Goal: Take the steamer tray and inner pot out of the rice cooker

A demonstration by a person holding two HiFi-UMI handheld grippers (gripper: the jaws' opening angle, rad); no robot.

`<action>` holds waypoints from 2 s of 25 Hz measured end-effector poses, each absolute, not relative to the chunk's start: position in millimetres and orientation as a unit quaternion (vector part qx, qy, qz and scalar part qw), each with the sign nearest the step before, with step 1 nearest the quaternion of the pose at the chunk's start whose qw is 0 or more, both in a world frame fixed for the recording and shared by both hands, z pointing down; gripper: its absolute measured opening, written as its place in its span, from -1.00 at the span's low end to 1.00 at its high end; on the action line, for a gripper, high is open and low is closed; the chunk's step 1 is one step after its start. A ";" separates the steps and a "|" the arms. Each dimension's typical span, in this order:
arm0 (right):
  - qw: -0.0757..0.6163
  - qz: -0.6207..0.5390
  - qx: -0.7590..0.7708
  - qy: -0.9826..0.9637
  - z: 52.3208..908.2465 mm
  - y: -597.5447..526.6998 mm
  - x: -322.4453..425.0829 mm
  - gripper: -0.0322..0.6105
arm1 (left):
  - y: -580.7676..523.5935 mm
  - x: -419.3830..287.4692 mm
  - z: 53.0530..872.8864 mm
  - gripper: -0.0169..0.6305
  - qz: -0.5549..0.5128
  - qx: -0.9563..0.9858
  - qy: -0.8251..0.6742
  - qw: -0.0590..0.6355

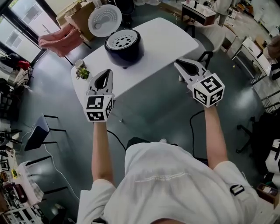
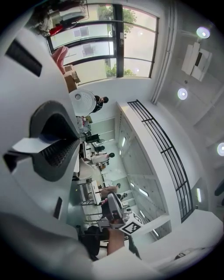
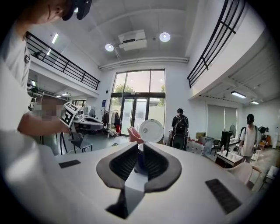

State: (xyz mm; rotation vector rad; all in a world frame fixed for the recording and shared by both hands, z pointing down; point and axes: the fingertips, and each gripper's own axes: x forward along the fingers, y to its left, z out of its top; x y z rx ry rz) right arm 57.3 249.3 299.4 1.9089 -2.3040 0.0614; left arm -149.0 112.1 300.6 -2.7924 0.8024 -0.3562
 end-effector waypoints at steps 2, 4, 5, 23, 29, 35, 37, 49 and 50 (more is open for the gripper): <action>0.078 0.019 0.630 -0.772 298.2 246.2 57.0 -0.53 | 110.7 -154.7 297.3 -0.84 -0.109 -0.947 0.288 0.095; 0.082 0.015 0.621 -0.779 296.3 240.7 53.7 -0.34 | 109.3 -159.5 295.1 -0.33 -0.100 -0.947 0.292 0.086; 0.080 0.014 0.617 -0.783 295.4 237.9 52.0 -0.31 | 108.7 -161.1 294.9 -0.32 -0.099 -0.947 0.293 0.086; 0.119 0.024 0.603 -0.789 312.6 169.9 55.2 -0.18 | 49.8 -149.5 332.4 -0.48 -0.115 -0.947 0.291 0.079; 0.154 0.024 0.598 -0.786 320.2 106.2 87.5 -0.15 | -20.0 -120.3 347.9 -0.44 -0.108 -0.948 0.293 0.058; 0.184 0.041 0.570 -0.800 334.8 18.6 92.2 -0.10 | -96.5 -105.4 362.8 -0.38 -0.132 -0.946 0.290 0.050; 0.198 0.046 0.549 -0.811 343.3 -10.7 84.1 -0.10 | -122.6 -106.5 368.2 -0.38 -0.139 -0.943 0.298 0.046; 0.251 0.105 0.433 -0.859 405.1 -139.4 15.5 -0.08 | -222.6 -132.8 411.7 -0.38 -0.175 -0.929 0.327 0.001; 0.250 0.112 0.427 -0.862 409.2 -145.2 11.7 -0.08 | -226.0 -133.2 415.8 -0.38 -0.179 -0.928 0.328 -0.002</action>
